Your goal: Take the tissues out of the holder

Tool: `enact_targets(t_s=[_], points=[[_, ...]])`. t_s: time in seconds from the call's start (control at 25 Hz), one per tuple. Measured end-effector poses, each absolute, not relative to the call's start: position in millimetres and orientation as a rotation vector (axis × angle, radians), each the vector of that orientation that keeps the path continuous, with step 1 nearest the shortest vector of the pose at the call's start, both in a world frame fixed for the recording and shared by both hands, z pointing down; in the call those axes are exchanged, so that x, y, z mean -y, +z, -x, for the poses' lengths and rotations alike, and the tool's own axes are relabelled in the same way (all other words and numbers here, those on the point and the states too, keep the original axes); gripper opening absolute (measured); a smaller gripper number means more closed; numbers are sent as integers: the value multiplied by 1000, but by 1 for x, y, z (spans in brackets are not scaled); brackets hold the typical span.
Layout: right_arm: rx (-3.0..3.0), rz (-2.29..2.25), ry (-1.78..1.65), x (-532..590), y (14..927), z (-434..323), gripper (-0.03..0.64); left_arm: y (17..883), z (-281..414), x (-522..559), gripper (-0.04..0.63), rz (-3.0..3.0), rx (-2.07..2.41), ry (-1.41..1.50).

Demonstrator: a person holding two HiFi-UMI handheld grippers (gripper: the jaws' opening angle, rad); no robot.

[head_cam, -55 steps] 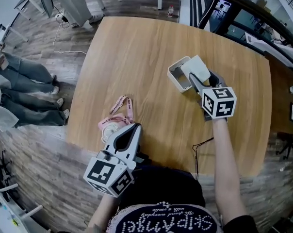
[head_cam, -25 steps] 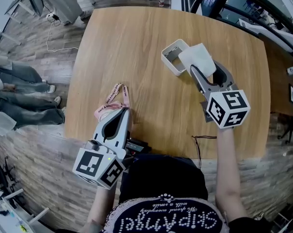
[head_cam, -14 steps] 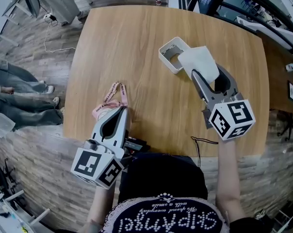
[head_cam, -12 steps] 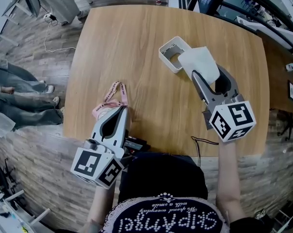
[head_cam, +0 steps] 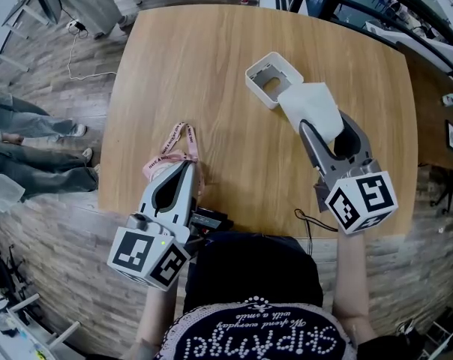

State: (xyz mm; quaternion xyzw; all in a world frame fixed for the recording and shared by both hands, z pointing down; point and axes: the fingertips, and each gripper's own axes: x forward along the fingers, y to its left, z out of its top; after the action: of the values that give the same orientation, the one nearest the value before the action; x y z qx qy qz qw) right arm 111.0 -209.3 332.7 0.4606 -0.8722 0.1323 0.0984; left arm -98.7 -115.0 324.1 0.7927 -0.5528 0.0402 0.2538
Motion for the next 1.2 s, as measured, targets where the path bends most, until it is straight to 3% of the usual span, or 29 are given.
enact_targets(t_s=[1.2], points=[[2568, -1336, 440, 133, 345, -113, 276, 322, 96, 110, 5, -2177, 1480, 111]])
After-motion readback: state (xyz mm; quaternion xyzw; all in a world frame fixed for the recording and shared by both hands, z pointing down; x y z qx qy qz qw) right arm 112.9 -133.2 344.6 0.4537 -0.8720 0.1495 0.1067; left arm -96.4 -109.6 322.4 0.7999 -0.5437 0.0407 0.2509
